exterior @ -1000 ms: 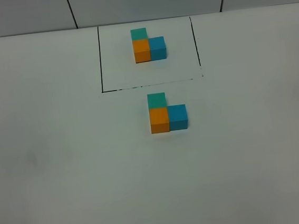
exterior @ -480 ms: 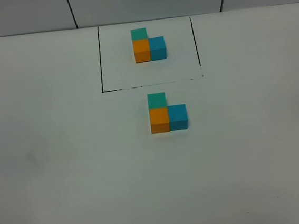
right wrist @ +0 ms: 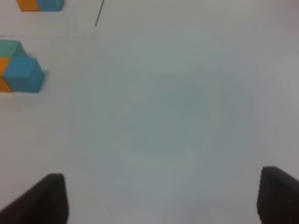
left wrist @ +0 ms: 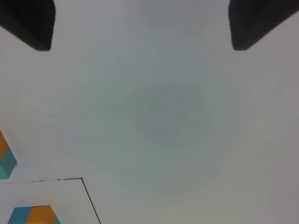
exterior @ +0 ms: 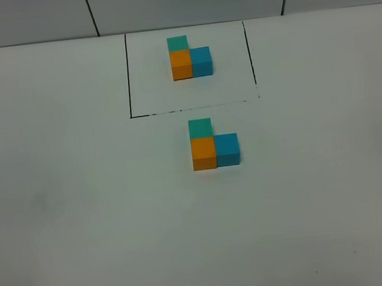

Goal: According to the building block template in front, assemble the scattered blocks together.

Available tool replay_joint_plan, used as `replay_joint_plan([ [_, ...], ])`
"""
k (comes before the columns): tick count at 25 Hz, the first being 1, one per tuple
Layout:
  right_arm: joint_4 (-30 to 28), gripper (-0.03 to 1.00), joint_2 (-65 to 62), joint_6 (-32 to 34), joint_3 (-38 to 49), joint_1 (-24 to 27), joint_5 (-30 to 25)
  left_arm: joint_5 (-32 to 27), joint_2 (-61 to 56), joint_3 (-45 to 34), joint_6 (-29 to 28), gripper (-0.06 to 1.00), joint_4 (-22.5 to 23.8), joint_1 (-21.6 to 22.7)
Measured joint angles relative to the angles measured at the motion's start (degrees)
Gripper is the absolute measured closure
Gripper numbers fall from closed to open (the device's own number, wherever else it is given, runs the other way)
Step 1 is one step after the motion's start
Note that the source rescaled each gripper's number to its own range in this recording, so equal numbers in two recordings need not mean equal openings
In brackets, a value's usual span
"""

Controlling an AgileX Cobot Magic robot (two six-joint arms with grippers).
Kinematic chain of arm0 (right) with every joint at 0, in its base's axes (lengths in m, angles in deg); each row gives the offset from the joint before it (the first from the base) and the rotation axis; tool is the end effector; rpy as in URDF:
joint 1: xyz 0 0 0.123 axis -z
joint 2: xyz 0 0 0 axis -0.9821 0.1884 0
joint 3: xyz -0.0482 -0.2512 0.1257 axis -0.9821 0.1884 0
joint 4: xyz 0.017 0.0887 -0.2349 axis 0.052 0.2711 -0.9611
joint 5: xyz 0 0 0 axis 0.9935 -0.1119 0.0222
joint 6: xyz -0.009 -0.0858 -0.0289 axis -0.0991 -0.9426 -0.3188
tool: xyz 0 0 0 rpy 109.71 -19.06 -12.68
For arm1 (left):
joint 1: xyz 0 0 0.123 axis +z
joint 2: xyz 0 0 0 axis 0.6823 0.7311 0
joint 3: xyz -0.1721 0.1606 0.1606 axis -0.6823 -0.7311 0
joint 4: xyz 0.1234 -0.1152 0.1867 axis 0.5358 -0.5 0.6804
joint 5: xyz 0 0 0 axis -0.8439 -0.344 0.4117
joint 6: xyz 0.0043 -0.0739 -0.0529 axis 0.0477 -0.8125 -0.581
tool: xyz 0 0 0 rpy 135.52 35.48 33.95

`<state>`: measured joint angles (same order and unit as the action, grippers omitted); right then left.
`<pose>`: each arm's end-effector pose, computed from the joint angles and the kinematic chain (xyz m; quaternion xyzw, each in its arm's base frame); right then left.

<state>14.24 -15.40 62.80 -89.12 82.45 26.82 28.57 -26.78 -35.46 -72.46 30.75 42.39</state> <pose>0.0037 0.0131 0.2779 -0.0391 0.8621 0.0328 0.5041 -0.0052 -0.0047 0.2808 0.0235 0.8434 -0.0215 0.5364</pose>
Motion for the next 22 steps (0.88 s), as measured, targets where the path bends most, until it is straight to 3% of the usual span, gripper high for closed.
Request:
replay_joint_plan([
  [22,-0.5,0.29,0.0,0.8,0.0,-2.3,0.0,0.0,0.0,0.0,0.0,0.24,0.0,0.0],
])
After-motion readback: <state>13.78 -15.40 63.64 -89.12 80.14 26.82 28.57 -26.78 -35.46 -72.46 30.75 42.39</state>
